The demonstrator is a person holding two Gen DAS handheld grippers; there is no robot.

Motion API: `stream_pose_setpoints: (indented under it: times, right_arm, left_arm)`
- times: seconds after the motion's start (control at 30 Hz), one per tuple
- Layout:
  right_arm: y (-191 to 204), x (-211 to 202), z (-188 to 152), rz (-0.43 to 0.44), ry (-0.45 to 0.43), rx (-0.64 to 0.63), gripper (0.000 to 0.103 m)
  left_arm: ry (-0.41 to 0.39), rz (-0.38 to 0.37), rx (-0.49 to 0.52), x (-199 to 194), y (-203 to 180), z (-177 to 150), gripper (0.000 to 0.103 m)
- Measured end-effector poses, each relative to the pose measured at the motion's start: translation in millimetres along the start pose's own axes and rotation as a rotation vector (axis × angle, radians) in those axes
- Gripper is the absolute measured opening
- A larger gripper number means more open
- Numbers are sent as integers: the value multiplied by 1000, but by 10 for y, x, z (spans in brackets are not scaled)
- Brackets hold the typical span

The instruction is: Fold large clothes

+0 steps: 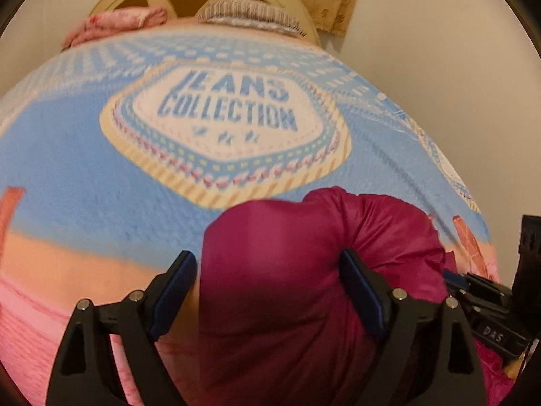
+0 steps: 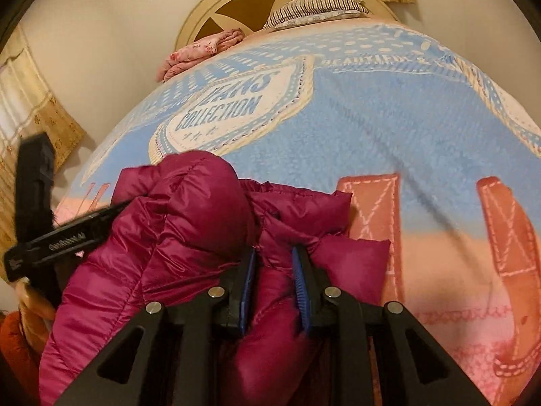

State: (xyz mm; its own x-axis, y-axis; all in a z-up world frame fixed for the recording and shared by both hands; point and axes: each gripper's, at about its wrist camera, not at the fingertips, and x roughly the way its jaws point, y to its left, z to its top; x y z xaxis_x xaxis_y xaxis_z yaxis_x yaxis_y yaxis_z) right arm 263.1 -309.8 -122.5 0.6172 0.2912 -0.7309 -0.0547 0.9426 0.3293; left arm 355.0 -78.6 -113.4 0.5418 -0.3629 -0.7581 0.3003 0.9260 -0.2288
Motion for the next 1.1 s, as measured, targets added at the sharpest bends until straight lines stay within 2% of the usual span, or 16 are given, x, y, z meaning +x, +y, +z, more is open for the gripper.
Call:
stream_pose_setpoints:
  times: [0.13, 0.2, 0.23, 0.3, 0.37, 0.43, 0.5, 0.53, 0.63, 0.73, 1.0, 1.1]
  right_arm:
    - [33, 41, 30, -21, 0, -7, 23]
    - [59, -6, 55, -32, 3, -8, 24]
    - [57, -70, 66, -32, -1, 4, 24]
    - [11, -316, 36, -11, -37, 69, 25]
    - [-58, -613, -35, 52, -78, 153, 38]
    - [-80, -930, -130, 93, -118, 182, 77]
    - [-40, -1187, -237, 119, -163, 171, 85]
    - [-24, -1223, -266, 141, -156, 173, 86]
    - [11, -1163, -387, 185, -85, 201, 86]
    - [60, -1048, -509, 146, -53, 181, 86]
    - [-43, -671, -691, 211, -8, 252, 86]
    - [2, -638, -702, 205, -28, 205, 86]
  left_arm:
    - [-22, 115, 118, 10, -224, -8, 92]
    - [-33, 148, 180, -77, -266, 10, 91]
    - [-41, 154, 198, -154, -255, 10, 91]
    - [-54, 116, 184, -362, -161, -7, 90]
    - [-63, 77, 146, -620, -2, -52, 90]
    - [-83, 66, 132, -828, 111, -120, 91]
    - [-99, 78, 104, -1006, 189, -215, 95]
    - [-99, 71, 88, -1061, 208, -268, 99]
    - [-81, 37, 66, -1117, 178, -423, 99]
    - [-52, 3, 53, -1068, 126, -554, 100]
    - [-8, -7, 5, -813, 90, -652, 103]
    - [-6, -9, 22, -746, 48, -676, 103]
